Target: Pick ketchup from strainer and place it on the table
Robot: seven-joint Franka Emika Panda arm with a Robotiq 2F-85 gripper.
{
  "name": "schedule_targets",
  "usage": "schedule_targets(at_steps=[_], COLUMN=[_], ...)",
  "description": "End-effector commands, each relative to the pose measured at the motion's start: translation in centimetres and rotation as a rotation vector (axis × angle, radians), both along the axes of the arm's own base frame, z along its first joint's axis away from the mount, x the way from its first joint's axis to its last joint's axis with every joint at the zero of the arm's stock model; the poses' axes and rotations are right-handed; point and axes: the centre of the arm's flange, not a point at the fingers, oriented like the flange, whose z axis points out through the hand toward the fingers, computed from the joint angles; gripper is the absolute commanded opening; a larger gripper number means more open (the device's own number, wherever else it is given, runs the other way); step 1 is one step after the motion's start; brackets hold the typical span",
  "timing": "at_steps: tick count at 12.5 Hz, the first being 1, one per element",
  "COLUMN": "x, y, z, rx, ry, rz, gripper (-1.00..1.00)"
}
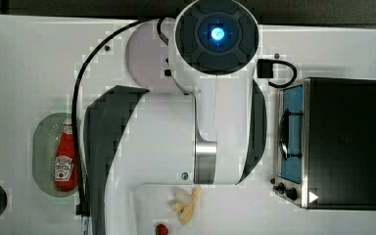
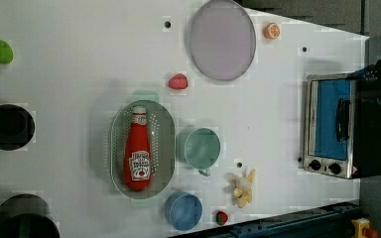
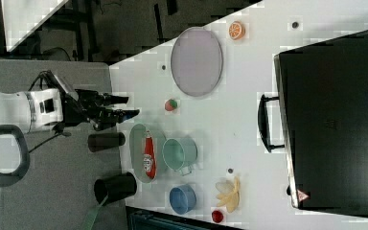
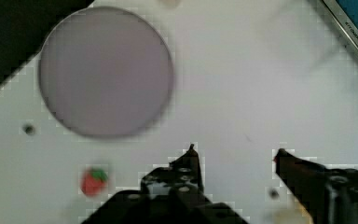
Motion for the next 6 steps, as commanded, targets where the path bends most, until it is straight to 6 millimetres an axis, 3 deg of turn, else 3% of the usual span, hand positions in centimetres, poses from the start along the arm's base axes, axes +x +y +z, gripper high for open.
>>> schedule_targets(at_steps=[1, 3, 6], x=[-7.9, -7.6, -7.1], y=[-1.7, -0.1, 5.8], z=[7.5, 7.1, 5.7], rx=[0.012, 0.008, -0.006], ry=[0.012, 0.021, 0.044], rz=[-0.135, -0.104, 0.007], gripper=[0.58, 1.0, 1.0])
